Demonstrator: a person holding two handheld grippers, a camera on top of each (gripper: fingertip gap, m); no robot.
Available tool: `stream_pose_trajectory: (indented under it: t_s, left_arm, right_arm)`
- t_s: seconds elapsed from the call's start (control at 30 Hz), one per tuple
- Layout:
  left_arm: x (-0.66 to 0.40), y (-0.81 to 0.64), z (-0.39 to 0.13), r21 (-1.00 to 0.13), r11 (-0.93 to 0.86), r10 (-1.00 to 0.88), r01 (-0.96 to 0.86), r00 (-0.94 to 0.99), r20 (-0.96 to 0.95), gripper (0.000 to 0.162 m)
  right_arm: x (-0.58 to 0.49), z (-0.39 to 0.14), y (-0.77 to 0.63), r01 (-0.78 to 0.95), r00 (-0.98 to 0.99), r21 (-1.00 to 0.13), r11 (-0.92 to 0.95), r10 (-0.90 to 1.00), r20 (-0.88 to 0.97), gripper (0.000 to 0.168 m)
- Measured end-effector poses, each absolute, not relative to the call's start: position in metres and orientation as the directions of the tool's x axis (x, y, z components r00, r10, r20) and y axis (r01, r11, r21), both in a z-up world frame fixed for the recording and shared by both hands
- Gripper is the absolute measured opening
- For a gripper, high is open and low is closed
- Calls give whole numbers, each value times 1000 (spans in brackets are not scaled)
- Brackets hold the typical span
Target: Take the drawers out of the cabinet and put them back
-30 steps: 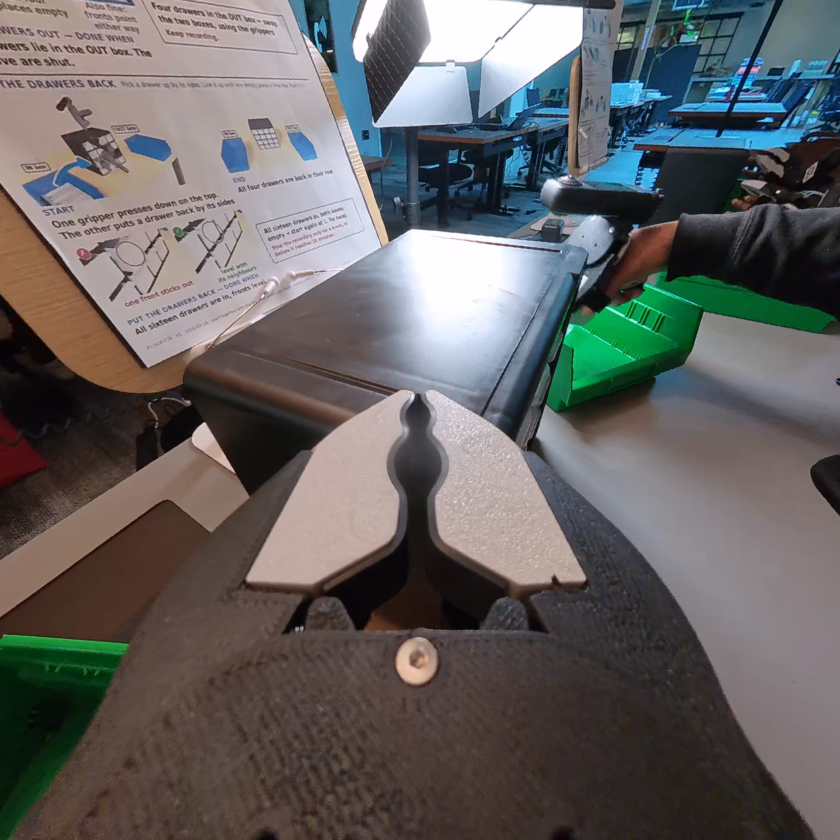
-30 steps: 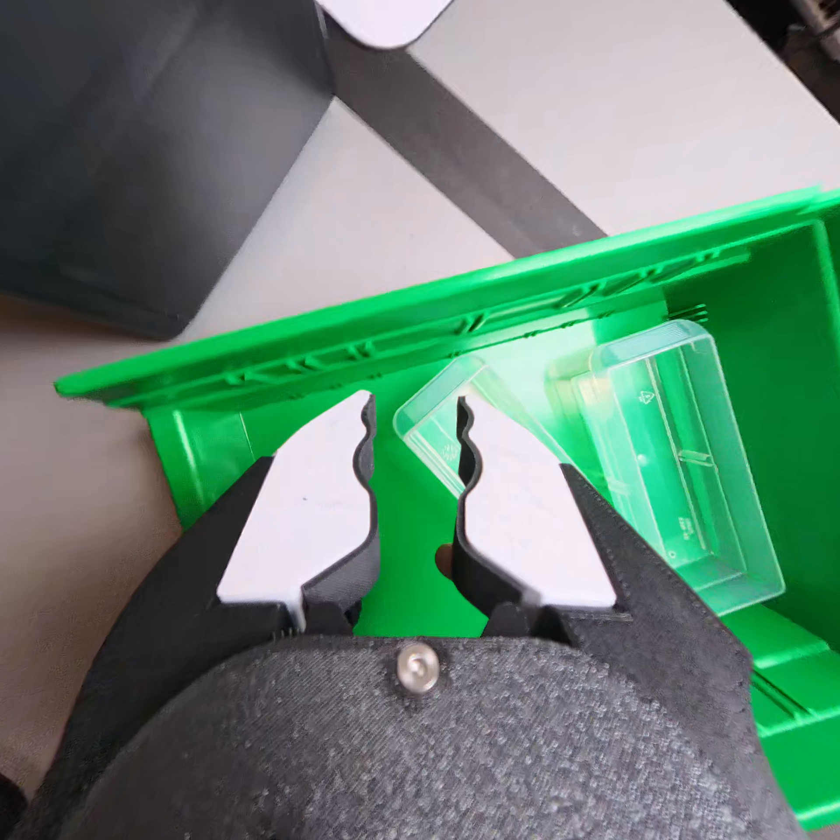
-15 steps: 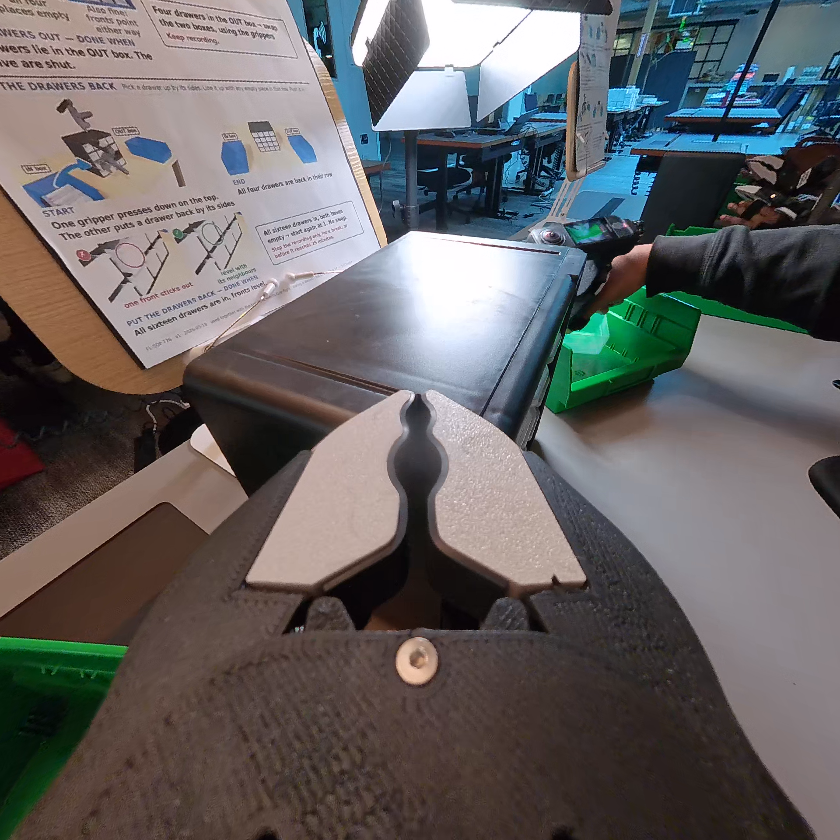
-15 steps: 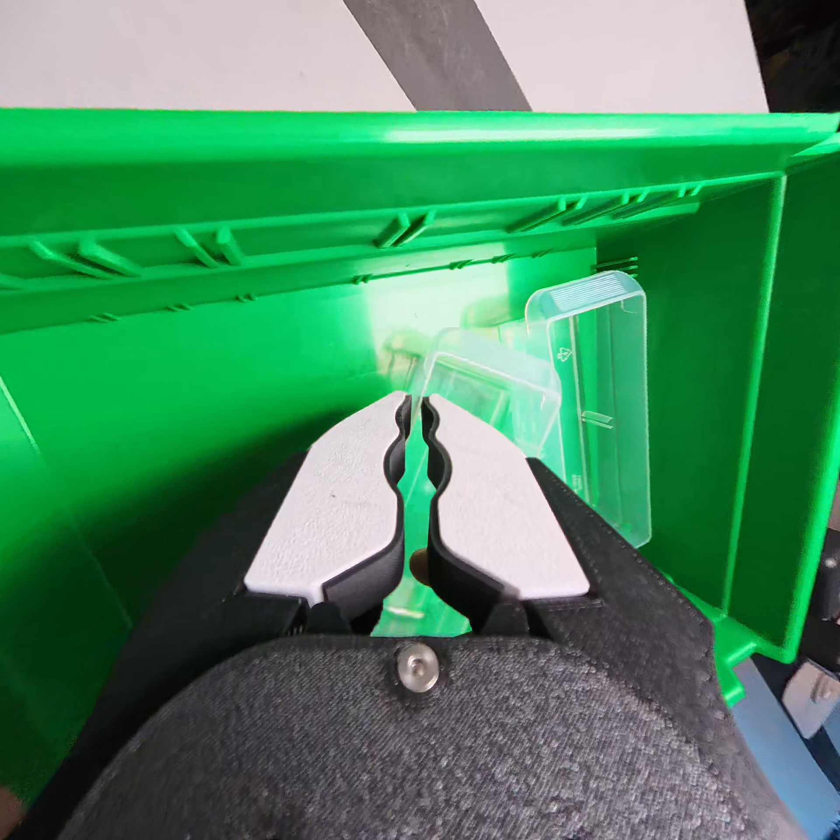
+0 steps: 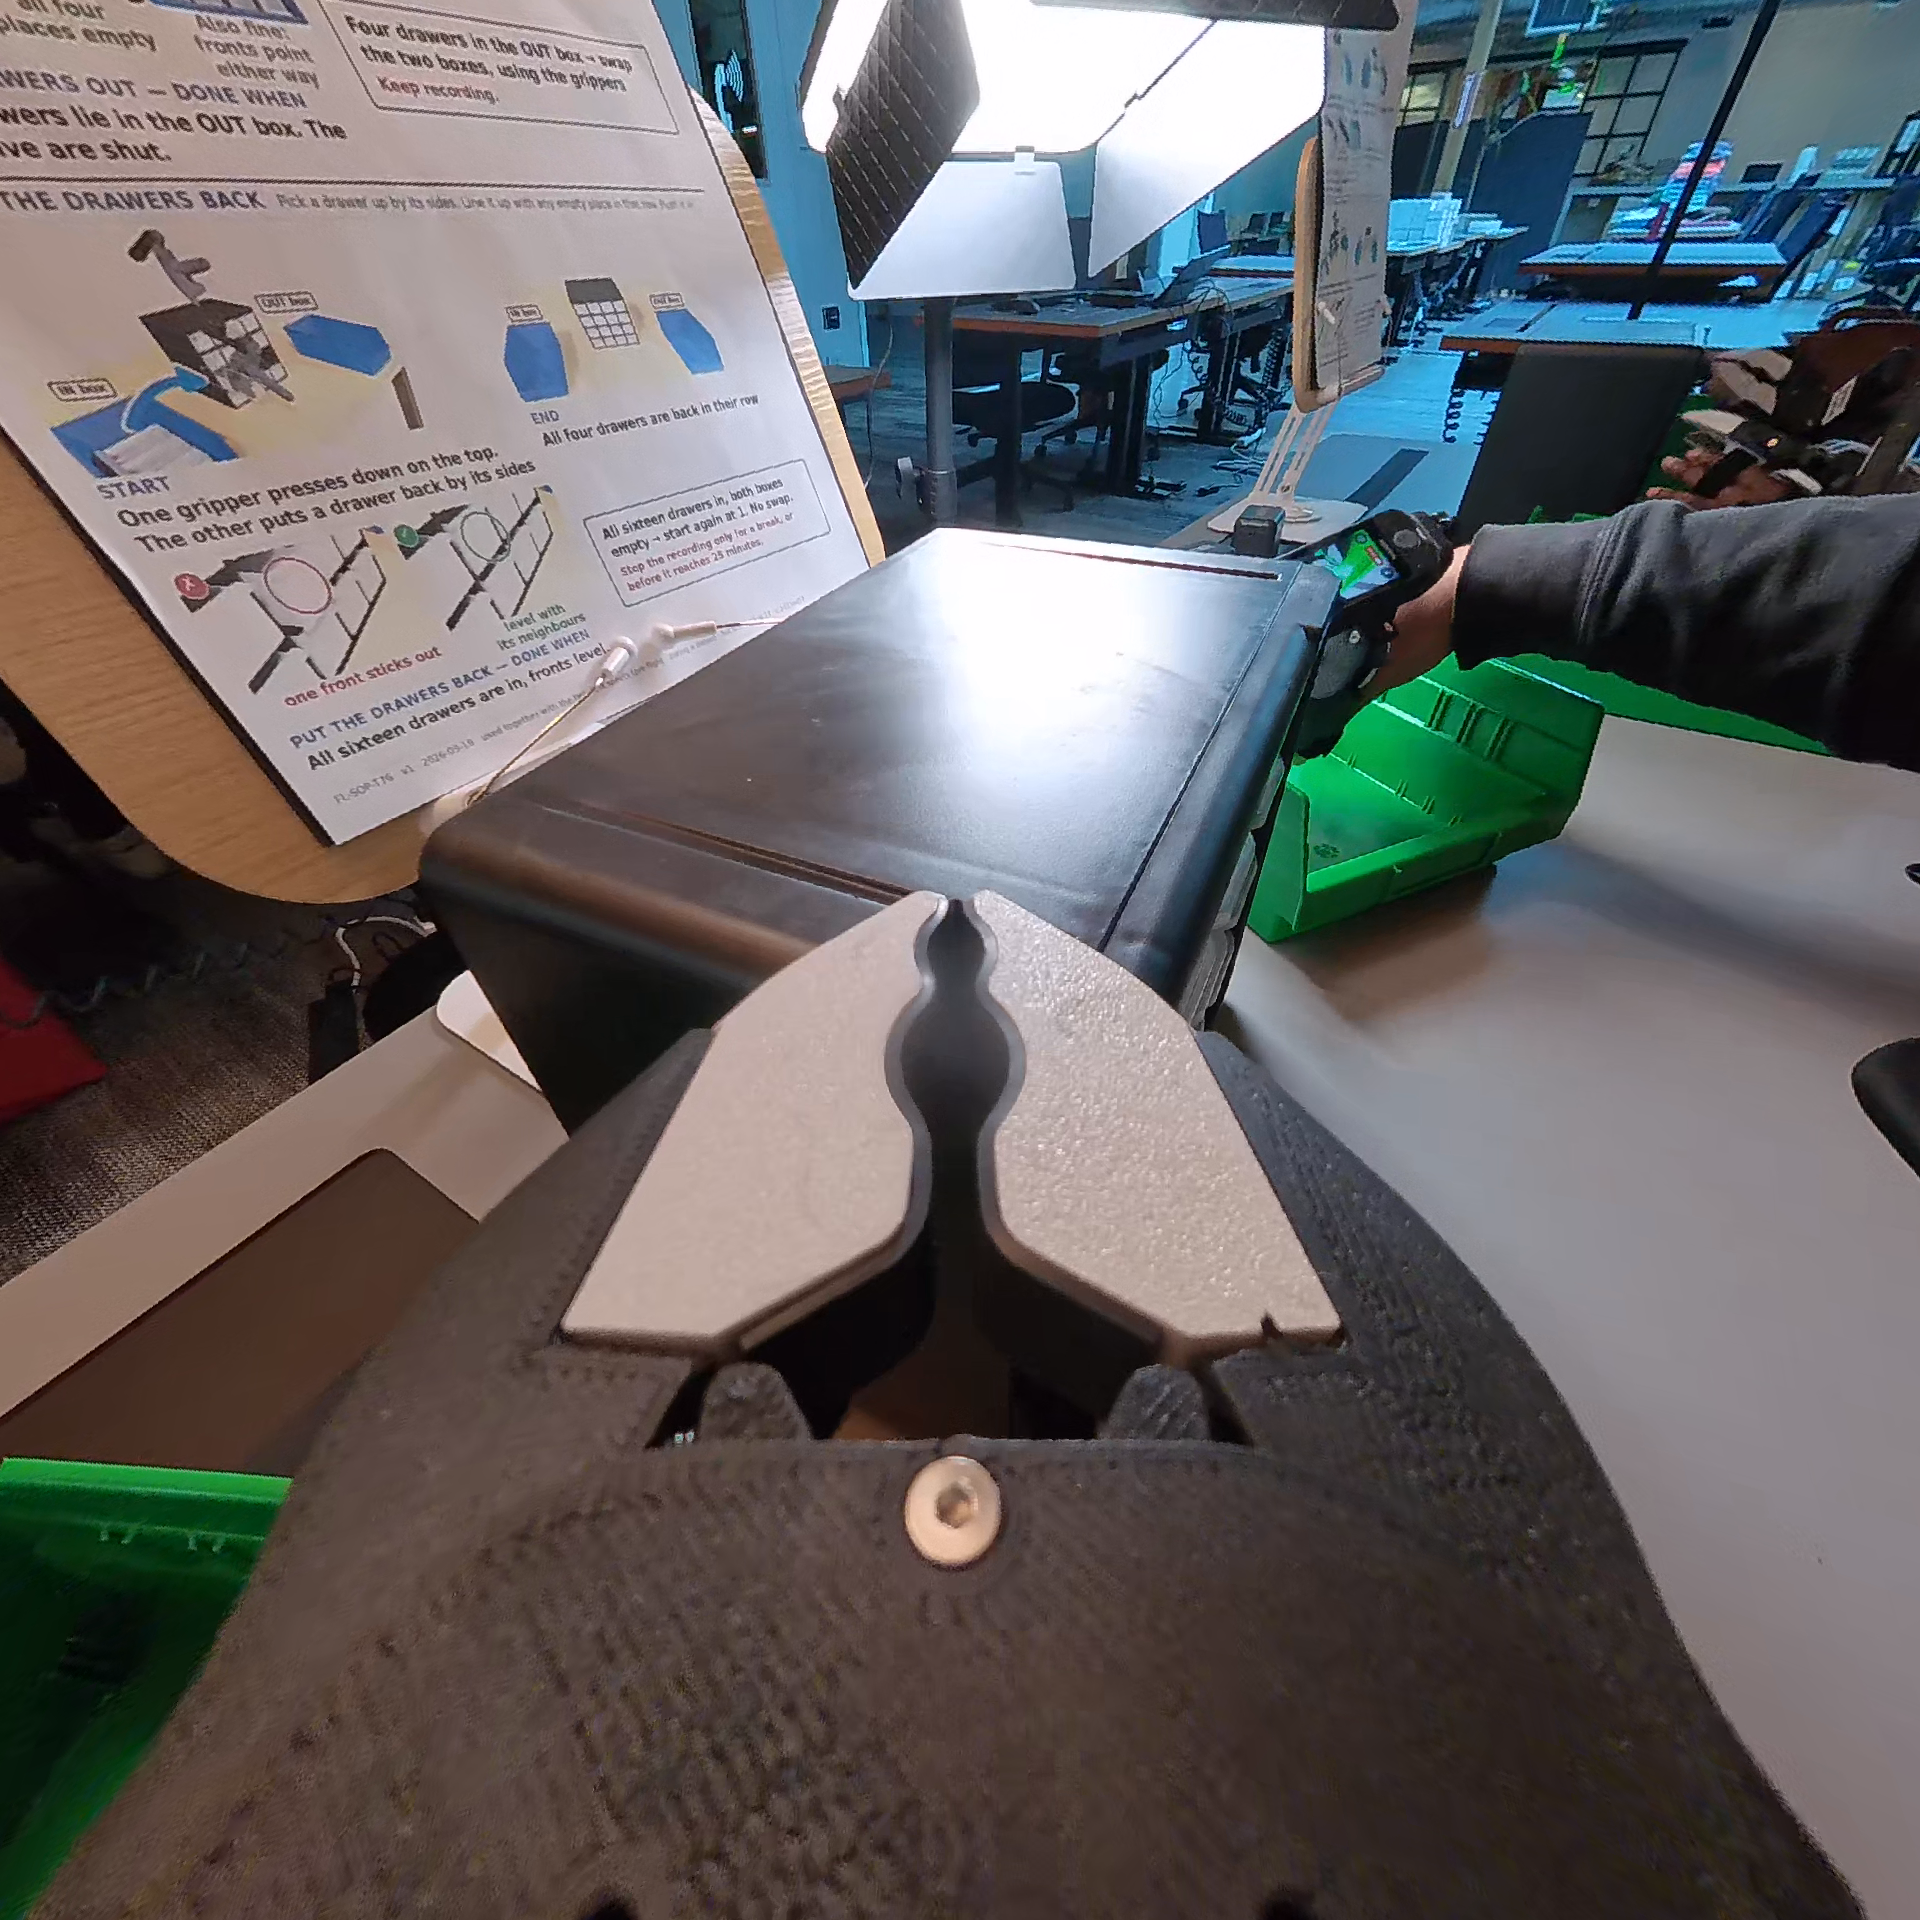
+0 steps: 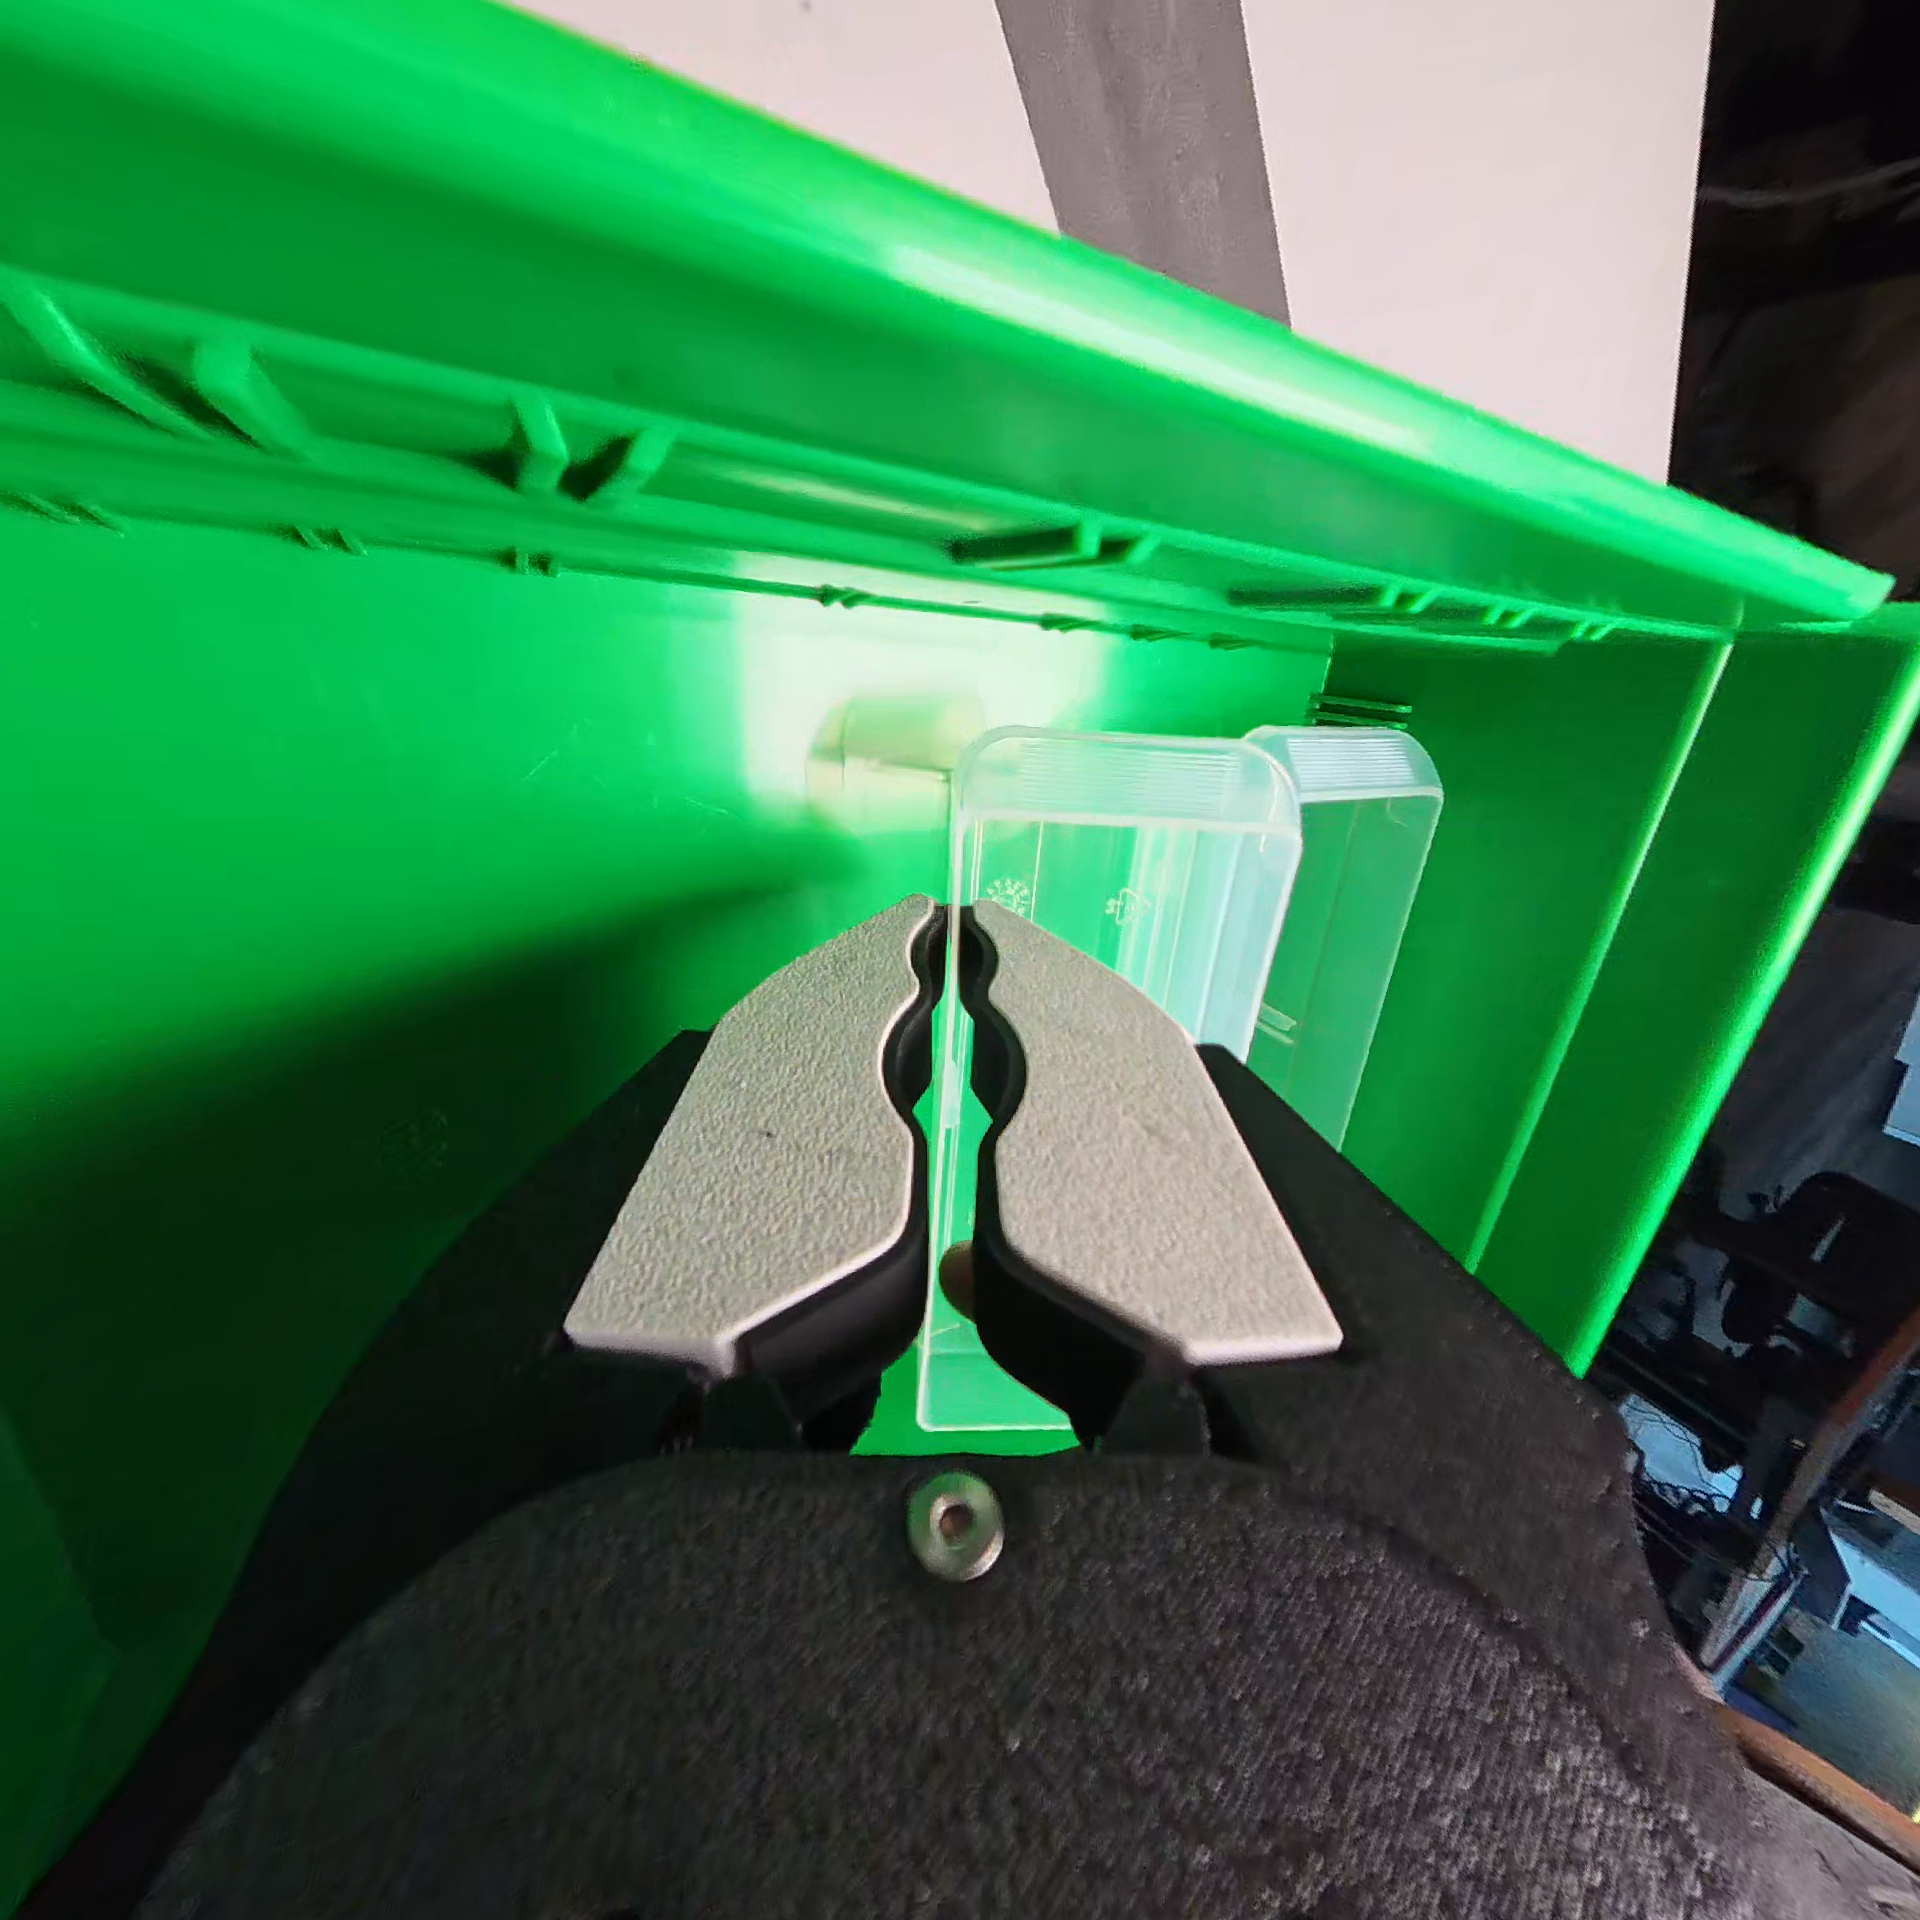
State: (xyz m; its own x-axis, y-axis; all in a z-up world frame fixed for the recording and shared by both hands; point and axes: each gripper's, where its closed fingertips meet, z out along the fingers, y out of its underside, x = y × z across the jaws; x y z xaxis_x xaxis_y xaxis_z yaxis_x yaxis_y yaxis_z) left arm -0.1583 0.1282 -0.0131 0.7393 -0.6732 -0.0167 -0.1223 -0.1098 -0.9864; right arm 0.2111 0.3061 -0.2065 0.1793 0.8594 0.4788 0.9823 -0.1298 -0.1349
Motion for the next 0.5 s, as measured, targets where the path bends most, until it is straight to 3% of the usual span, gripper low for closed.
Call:
stream_pose_trajectory:
  t_s: [0.17,0.33,0.5]
  left_arm:
    - [-158,128,-13,-986,-109,-672,-127,740,-21,0]
    - [-158,128,-13,-986,-108,-671,-130,741,-25,0]
    - [-158,128,-13,-986,-111,-672,-121,740,-15,0]
  right_arm:
    - [211,-198,300,963,251,-210,-170,852,460,10]
    - [179,-150,280,875,356,-472,-105,799,484,19]
    - [127,-66,225,706,408,-695,134,725,555,22]
